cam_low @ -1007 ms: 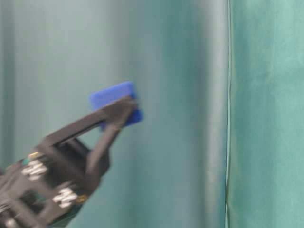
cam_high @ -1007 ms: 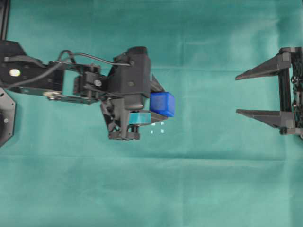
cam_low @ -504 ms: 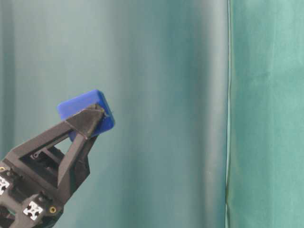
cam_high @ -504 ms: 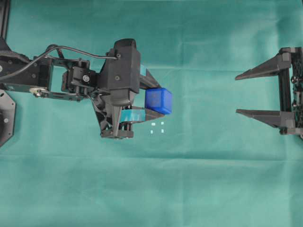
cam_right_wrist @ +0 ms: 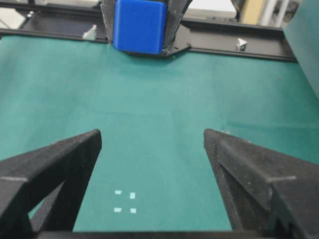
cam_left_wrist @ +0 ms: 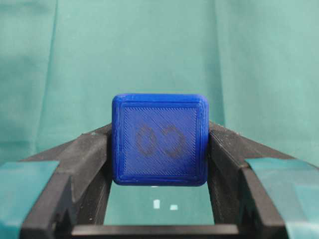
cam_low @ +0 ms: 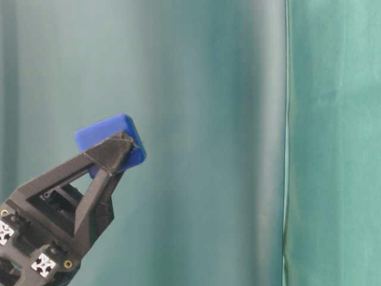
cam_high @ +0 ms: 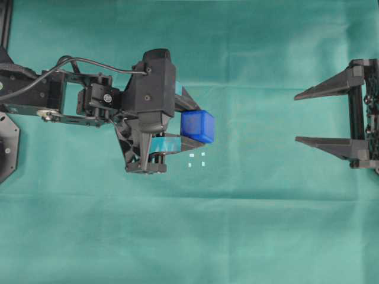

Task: Handover the blue block to the right arm after grasping it with the left arm, then place it in the designated position.
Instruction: 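Lift the blue cube with the left gripper and pull it back left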

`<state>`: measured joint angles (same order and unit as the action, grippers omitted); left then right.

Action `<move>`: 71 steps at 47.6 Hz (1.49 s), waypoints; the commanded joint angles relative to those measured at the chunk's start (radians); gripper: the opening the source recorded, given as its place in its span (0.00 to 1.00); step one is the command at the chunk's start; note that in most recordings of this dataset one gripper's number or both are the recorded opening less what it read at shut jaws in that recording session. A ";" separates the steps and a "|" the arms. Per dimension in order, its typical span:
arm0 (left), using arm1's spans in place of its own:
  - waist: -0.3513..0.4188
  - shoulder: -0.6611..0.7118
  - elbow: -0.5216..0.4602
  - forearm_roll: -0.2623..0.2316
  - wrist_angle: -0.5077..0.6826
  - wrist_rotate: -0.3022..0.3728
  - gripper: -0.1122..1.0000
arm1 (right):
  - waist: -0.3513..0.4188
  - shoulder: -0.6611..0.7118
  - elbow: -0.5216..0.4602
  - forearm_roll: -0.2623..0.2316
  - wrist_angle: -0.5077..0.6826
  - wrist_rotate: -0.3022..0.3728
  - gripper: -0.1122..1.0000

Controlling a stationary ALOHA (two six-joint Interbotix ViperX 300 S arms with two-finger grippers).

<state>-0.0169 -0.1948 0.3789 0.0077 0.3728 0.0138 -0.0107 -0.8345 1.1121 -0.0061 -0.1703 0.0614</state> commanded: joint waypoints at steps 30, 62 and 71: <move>-0.002 -0.023 -0.023 0.002 -0.005 -0.003 0.52 | -0.002 0.003 -0.017 -0.002 -0.005 -0.002 0.95; -0.002 -0.103 0.052 0.002 -0.170 0.000 0.52 | -0.002 0.003 -0.017 -0.003 -0.005 0.000 0.95; -0.003 -0.181 0.144 0.002 -0.316 0.000 0.52 | -0.002 0.002 -0.017 -0.012 -0.009 -0.002 0.95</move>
<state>-0.0169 -0.3252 0.5077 0.0077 0.1181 0.0123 -0.0107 -0.8345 1.1121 -0.0153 -0.1703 0.0614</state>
